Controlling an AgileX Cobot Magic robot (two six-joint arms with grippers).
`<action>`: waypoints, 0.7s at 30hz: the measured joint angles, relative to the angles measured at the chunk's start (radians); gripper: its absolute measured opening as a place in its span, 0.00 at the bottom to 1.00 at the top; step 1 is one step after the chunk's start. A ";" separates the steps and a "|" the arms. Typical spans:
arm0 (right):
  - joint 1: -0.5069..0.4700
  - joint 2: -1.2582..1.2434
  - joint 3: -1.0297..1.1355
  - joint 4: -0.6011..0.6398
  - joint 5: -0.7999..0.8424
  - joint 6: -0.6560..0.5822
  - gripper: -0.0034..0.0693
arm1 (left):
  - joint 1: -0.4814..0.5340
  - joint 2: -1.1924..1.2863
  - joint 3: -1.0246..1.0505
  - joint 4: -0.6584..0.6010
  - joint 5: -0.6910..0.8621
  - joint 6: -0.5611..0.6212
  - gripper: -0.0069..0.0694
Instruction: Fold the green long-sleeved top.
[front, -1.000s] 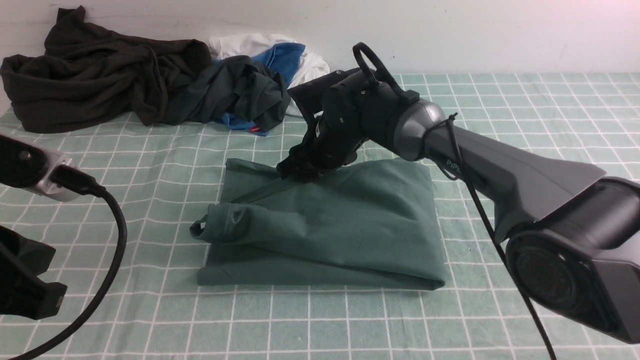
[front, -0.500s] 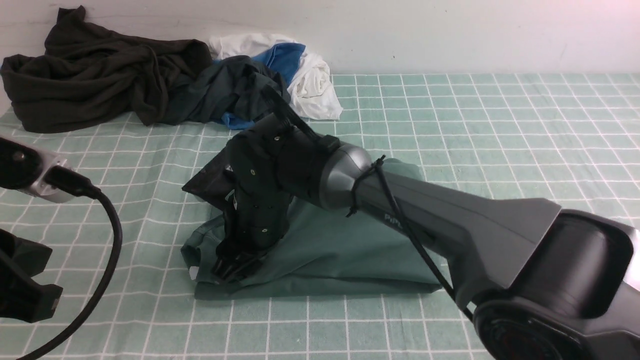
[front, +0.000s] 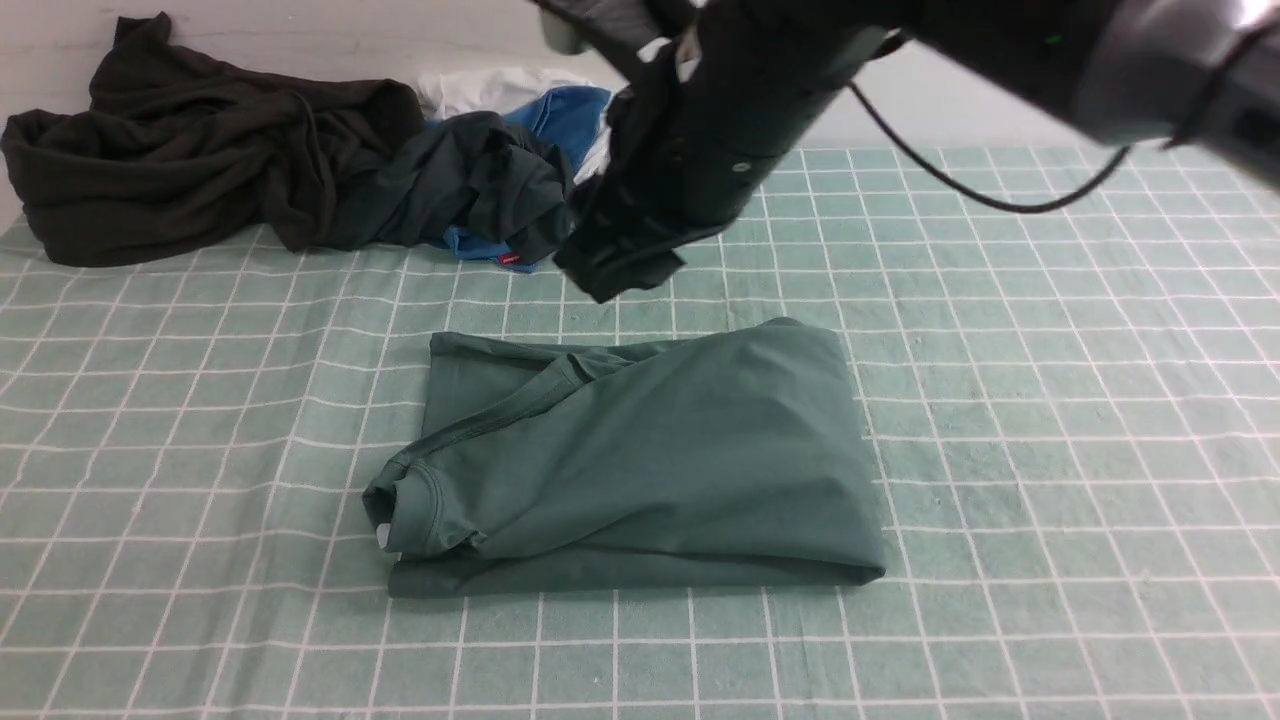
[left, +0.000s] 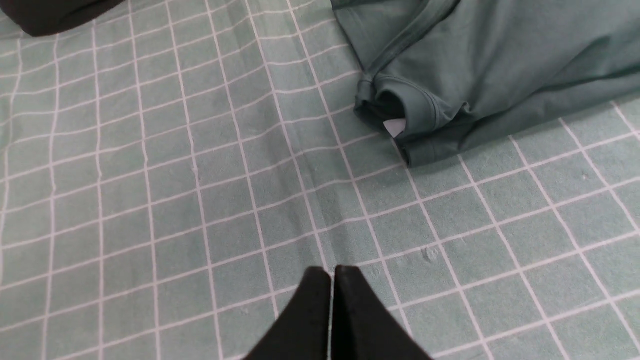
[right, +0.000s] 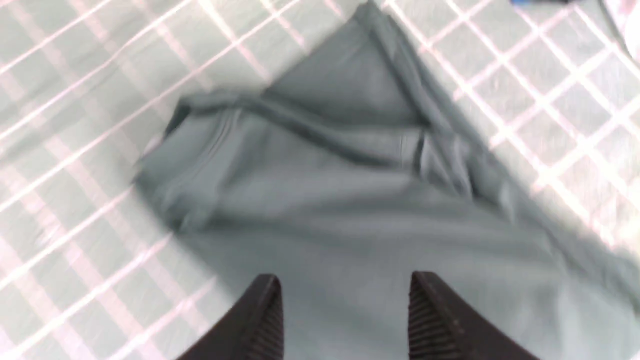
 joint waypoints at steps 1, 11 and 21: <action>-0.013 -0.070 0.087 0.018 -0.024 -0.011 0.44 | 0.000 -0.045 0.051 0.000 -0.020 -0.007 0.09; -0.057 -0.710 0.744 0.012 -0.422 -0.023 0.23 | 0.000 -0.179 0.194 0.000 -0.110 -0.008 0.09; -0.057 -1.159 1.072 -0.014 -0.591 0.015 0.06 | 0.000 -0.181 0.199 0.000 -0.130 -0.009 0.09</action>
